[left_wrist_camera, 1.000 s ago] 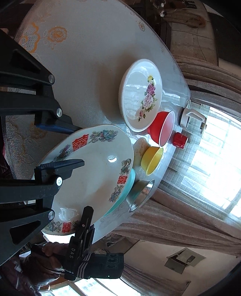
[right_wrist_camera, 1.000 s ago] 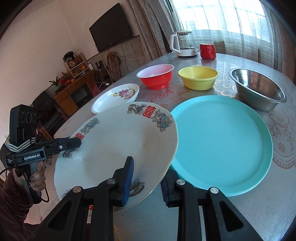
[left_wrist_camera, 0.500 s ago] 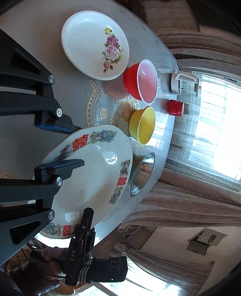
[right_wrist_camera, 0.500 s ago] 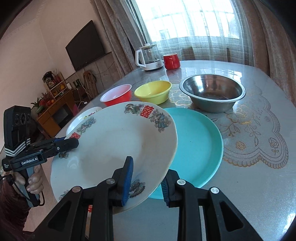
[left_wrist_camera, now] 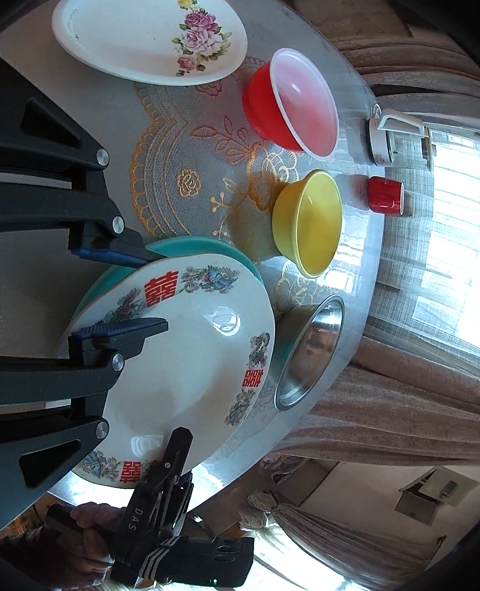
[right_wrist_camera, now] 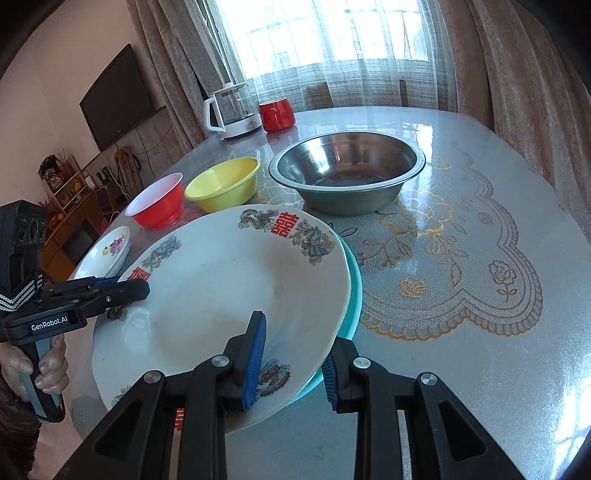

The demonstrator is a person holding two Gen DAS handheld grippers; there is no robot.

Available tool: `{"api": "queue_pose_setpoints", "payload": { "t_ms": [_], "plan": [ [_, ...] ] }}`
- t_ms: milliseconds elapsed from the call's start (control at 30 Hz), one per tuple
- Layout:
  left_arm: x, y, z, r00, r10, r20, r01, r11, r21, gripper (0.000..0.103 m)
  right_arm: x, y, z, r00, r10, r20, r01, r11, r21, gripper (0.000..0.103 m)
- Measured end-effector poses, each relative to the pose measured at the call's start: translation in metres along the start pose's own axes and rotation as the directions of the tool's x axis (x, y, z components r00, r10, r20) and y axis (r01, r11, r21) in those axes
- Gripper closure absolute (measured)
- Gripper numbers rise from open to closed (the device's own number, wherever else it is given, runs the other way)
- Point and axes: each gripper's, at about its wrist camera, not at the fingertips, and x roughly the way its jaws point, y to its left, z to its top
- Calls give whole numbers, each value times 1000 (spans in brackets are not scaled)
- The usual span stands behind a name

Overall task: Organize plates and bowls
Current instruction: 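Carry the large plate over the teal plate and lower it on, then open the left gripper and release the large plate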

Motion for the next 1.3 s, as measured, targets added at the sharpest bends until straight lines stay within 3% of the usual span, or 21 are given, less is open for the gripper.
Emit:
{"api": "queue_pose_setpoints", "payload": {
  "t_ms": [167,833,1300],
  "plan": [
    [8,3,1,1000,10,-16,-10,1000,-2,77,13,-4,1,999,-42,-20,41,999,-11,75],
    [-3,9,-3,998,59,13,-58,995,-76,74,18,4,-2,996,-80,-26,80,997,-14,70],
    [-29,13,-17,993,107,49,-101,988,-120,66,-17,-1,0,989,-133,58,131,991,31,67]
  ]
}}
